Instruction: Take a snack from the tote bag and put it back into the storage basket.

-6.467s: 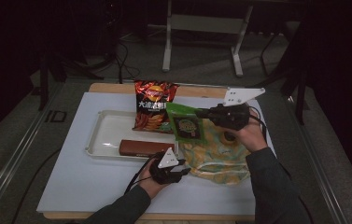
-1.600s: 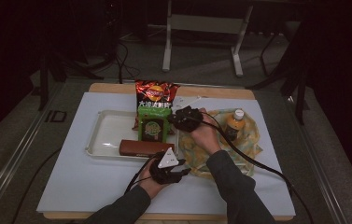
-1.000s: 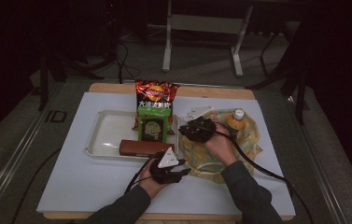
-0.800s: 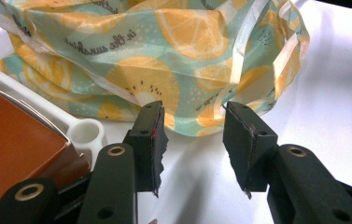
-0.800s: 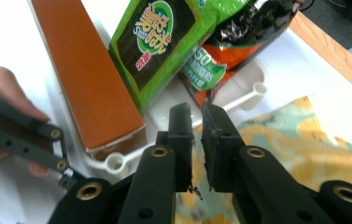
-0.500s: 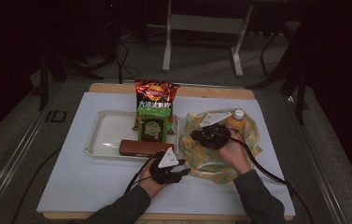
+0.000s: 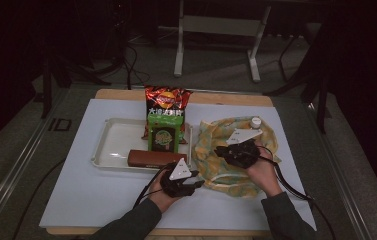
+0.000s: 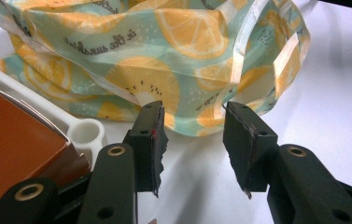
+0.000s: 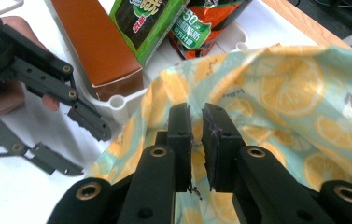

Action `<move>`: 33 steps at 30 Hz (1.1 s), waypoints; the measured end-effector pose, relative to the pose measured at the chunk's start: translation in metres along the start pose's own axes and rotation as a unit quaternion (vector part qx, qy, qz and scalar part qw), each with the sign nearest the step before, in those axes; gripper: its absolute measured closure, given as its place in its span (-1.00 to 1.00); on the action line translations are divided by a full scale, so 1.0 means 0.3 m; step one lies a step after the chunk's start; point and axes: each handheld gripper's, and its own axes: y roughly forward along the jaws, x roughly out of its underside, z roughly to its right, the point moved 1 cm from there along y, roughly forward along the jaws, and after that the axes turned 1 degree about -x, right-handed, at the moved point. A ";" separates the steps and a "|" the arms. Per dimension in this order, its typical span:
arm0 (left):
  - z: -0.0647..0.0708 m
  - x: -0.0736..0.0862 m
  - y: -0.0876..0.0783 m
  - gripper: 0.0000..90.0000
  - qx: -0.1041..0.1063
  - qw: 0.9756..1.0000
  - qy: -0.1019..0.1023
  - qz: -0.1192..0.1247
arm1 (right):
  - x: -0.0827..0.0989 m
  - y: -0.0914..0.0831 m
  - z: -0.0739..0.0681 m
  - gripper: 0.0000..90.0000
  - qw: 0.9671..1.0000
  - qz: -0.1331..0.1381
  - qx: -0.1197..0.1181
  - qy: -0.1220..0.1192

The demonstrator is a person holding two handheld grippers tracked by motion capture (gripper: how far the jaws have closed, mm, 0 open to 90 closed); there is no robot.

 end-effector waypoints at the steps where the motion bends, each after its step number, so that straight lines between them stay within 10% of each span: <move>1: 0.000 0.000 0.000 0.28 0.000 1.000 0.000 0.000 | 0.007 -0.004 -0.001 0.82 1.000 0.000 0.001 0.003; 33: -0.002 0.000 0.000 0.27 -0.001 1.000 -0.001 -0.002 | 0.251 -0.073 0.018 0.72 0.996 0.014 0.044 0.082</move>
